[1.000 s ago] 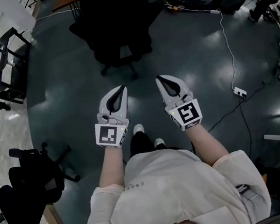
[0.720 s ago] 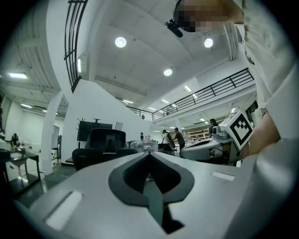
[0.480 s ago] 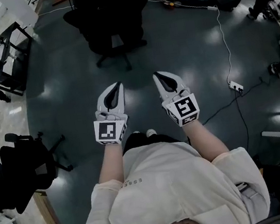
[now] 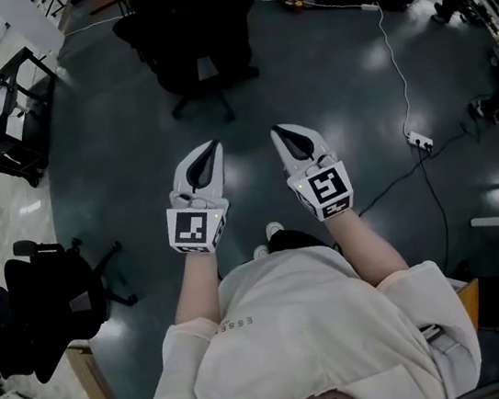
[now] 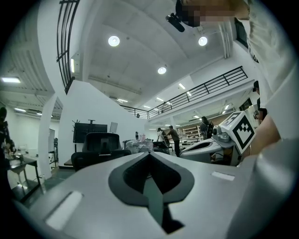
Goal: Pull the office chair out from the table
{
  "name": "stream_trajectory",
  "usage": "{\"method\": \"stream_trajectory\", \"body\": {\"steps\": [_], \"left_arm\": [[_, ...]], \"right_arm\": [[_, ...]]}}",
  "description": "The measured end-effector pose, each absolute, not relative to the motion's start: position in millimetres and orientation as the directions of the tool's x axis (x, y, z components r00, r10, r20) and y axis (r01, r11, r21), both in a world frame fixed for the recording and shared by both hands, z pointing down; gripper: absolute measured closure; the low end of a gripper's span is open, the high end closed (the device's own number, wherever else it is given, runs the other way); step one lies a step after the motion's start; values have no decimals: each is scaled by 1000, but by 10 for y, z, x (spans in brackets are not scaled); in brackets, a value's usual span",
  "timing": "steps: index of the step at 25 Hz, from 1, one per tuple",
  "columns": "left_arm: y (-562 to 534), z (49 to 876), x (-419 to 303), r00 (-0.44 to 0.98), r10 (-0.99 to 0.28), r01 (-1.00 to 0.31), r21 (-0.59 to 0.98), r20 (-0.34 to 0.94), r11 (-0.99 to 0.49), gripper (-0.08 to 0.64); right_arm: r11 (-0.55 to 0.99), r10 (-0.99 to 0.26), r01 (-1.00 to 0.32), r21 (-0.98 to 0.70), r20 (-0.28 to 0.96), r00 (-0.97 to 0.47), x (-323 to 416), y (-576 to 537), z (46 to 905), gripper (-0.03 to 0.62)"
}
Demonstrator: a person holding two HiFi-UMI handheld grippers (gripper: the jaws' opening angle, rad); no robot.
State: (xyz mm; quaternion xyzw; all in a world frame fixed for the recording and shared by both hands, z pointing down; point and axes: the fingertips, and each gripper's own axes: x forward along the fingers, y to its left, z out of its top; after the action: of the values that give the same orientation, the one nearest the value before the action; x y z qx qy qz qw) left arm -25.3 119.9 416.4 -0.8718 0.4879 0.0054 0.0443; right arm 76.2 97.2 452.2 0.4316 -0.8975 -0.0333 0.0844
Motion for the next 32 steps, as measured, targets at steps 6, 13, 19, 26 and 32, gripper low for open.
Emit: {"method": "stream_trajectory", "body": {"steps": [6,13,19,26,32], "left_arm": [[1314,4216,-436,513,-855,-857,-105,-70,-505,543],[1404,4185,-508,509,-857,-859,-93,-73,-503,543],[1352,4122,-557,504,-859,-862,-108,-83,-495,543],[1386,4061,-577,504,-859,-862,-119,-88,-493,543],[1436,4078,-603,507,-858,-860,-114,-84,-497,543]], "right_arm": [[607,-794,-785,127,131,-593,712,1151,4563,601],[599,-800,-790,134,137,-584,711,1277,4547,601],[604,-797,-783,145,125,-591,682,1294,4479,601],[612,-791,-777,146,117,-601,597,1347,4381,601],[605,-796,-784,136,128,-592,573,1388,4437,601]]}}
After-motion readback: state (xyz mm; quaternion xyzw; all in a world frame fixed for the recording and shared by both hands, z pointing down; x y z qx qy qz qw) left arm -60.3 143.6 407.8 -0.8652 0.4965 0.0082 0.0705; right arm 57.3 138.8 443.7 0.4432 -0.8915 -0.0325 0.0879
